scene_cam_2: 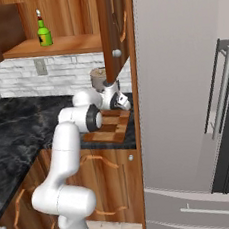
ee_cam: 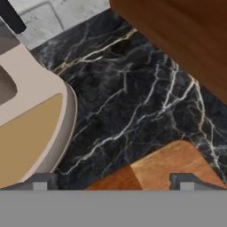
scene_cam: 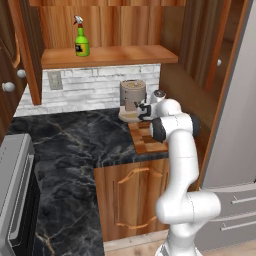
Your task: Move the cutting board and knife to the sink. Then move spray from the cabinet to the counter.
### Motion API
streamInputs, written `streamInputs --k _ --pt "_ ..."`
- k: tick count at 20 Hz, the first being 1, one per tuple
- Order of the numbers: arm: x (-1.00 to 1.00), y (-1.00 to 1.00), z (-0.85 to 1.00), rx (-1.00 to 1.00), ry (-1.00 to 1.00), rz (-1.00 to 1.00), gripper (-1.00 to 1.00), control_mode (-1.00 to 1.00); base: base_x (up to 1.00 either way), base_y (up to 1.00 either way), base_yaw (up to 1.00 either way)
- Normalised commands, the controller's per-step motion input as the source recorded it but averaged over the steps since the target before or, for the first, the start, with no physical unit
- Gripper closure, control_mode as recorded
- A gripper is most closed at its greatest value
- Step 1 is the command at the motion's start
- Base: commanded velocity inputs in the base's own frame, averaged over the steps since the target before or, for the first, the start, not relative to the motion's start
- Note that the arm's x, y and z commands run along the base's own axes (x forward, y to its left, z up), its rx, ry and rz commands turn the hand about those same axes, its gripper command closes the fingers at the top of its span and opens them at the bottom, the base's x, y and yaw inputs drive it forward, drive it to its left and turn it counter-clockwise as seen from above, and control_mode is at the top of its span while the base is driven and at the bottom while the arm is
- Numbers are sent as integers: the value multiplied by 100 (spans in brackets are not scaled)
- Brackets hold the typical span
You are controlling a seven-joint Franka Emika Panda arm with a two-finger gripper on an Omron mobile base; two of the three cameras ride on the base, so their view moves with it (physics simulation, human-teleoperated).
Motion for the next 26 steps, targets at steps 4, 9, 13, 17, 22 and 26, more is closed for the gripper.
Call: streamInputs --k 4,9,13,17,22,26 --pt "1 -17 -23 0 3 0 -100 -100 0 0 0" --pt "6 -22 -22 0 0 0 -100 -100 0 0 0" --pt "22 -13 -18 -1 0 0 -100 -100 0 0 0" --pt "28 -6 -16 -2 0 0 -100 -100 0 0 0" --pt "3 -4 -16 0 0 0 -100 -100 0 0 0" --pt "-25 0 -28 0 0 0 -100 -100 0 0 0"
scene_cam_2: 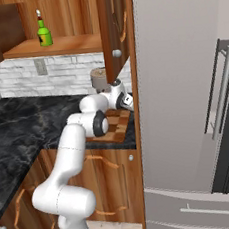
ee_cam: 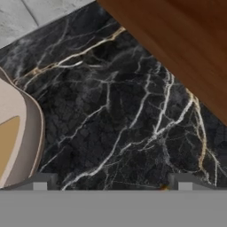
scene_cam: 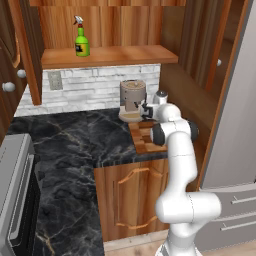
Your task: Move the cutting board and knife to the sink. Then move spray from the cabinet to the counter.
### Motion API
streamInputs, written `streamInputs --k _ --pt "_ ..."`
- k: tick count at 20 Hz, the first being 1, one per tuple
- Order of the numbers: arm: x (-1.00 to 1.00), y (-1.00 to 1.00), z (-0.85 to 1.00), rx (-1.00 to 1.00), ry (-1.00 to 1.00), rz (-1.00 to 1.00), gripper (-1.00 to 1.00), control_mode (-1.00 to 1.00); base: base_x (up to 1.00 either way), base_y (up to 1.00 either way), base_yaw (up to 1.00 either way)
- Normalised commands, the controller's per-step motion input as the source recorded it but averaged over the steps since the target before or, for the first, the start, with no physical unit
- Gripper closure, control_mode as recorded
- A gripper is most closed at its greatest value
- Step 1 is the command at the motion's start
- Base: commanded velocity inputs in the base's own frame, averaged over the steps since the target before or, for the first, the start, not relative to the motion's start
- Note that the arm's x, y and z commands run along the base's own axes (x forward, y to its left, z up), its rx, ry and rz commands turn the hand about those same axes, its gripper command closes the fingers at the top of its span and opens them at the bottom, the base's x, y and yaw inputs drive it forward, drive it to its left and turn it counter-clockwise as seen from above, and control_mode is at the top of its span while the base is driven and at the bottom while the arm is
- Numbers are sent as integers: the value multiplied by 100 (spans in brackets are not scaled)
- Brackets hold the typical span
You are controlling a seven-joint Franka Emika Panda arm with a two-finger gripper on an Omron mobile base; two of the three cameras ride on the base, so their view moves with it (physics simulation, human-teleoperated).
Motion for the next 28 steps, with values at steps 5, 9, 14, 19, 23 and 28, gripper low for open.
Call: streamInputs --k 5,9,14,19,23,28 --pt "-53 0 -48 -2 0 0 -100 -100 0 0 0" --pt "-24 0 -66 -7 0 0 -100 -100 0 0 0" --pt "-97 28 -85 -36 -41 0 -100 -100 0 0 0" --pt "-100 36 -78 -16 -11 6 -100 -100 0 0 0" --pt "-100 33 -44 0 20 11 -100 -100 0 0 0" --pt "-100 43 -17 0 24 12 -100 -100 0 0 0"
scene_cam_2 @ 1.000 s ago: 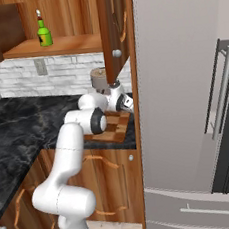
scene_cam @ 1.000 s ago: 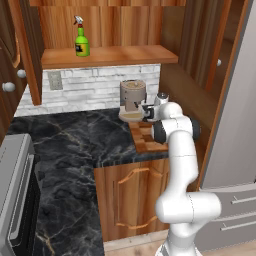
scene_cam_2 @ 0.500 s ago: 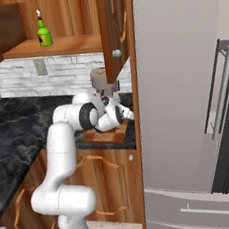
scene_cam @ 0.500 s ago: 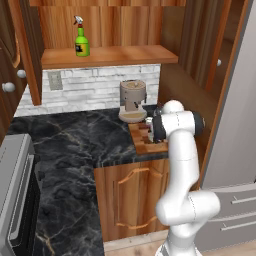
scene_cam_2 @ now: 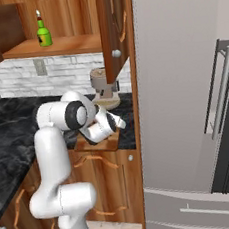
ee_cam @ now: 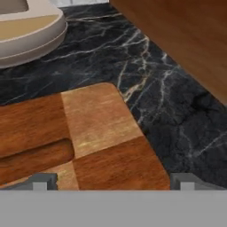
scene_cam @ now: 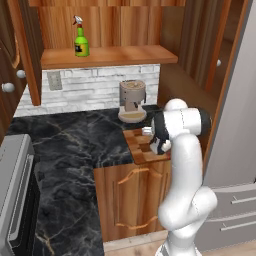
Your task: Move the cutting board and knife to the sink. Then move spray from the cabinet to the counter.
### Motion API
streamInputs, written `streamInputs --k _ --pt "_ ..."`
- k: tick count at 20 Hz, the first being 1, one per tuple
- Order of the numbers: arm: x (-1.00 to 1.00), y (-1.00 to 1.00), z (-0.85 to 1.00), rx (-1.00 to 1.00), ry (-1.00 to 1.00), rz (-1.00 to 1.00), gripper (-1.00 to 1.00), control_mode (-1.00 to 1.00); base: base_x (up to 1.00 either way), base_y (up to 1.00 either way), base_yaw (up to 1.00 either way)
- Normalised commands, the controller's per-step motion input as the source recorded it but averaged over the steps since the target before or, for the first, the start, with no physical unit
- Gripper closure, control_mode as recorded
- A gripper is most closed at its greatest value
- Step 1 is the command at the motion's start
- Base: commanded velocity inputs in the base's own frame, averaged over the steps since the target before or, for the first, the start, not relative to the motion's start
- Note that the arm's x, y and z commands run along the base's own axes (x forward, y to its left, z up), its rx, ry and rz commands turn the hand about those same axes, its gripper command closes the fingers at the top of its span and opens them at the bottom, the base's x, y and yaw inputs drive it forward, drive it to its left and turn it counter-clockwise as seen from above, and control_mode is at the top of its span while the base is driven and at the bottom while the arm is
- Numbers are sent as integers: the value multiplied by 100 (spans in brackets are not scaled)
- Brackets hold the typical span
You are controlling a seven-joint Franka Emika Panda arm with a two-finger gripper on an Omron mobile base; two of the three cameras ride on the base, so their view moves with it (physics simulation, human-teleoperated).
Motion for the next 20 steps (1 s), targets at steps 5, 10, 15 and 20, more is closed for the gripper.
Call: streamInputs --k 5,10,15,20 --pt "-83 28 0 0 10 4 -100 -100 0 0 0" --pt "-16 6 23 -10 -20 0 -100 -100 0 0 0" --pt "-70 17 72 -4 -32 0 -100 -100 0 0 0" --pt "-71 29 97 1 -9 0 -100 -100 0 0 0"
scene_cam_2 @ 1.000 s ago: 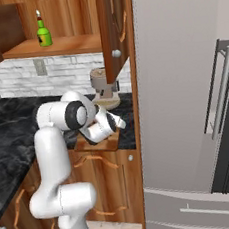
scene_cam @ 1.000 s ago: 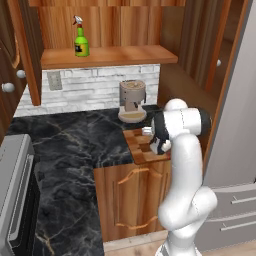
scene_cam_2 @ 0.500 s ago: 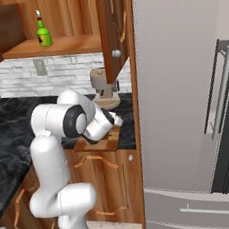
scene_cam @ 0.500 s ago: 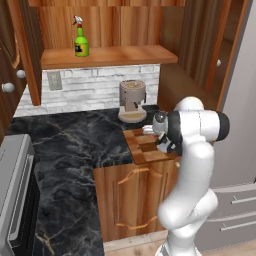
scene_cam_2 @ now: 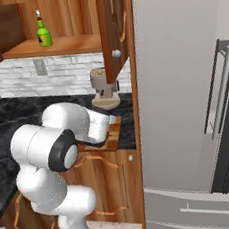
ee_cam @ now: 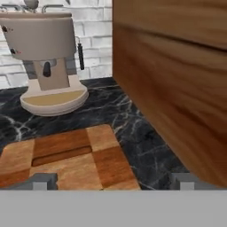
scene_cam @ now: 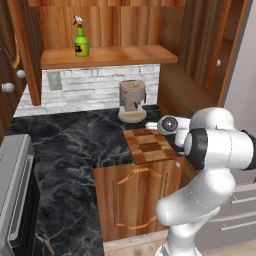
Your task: Move the cutting board and knife to the sink. Then move spray from the cabinet to the counter.
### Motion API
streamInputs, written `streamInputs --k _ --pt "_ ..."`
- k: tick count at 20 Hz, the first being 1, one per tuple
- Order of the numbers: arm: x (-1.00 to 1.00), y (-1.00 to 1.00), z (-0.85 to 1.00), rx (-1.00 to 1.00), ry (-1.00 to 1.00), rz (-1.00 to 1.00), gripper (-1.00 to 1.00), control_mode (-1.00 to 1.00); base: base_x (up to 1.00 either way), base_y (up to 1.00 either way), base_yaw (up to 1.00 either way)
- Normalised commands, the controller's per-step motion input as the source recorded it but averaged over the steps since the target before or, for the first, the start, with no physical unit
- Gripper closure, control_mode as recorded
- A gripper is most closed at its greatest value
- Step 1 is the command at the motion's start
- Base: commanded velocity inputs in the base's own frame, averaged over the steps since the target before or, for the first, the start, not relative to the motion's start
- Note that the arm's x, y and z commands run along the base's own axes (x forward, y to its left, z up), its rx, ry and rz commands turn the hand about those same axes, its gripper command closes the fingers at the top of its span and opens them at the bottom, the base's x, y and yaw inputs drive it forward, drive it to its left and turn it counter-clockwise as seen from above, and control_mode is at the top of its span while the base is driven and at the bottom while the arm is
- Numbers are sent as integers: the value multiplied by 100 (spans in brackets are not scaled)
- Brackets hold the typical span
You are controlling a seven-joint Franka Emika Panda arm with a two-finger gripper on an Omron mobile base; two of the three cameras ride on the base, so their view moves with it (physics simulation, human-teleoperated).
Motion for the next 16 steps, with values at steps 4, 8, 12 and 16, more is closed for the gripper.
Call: streamInputs --k 4,8,12,16 --pt "-71 26 100 9 0 0 -100 -100 0 0 0" --pt "-55 8 100 15 -1 -1 -100 -100 0 0 0" --pt "-48 15 100 17 0 0 -100 -100 0 0 0" --pt "-44 26 98 21 0 0 -100 -100 0 0 0"
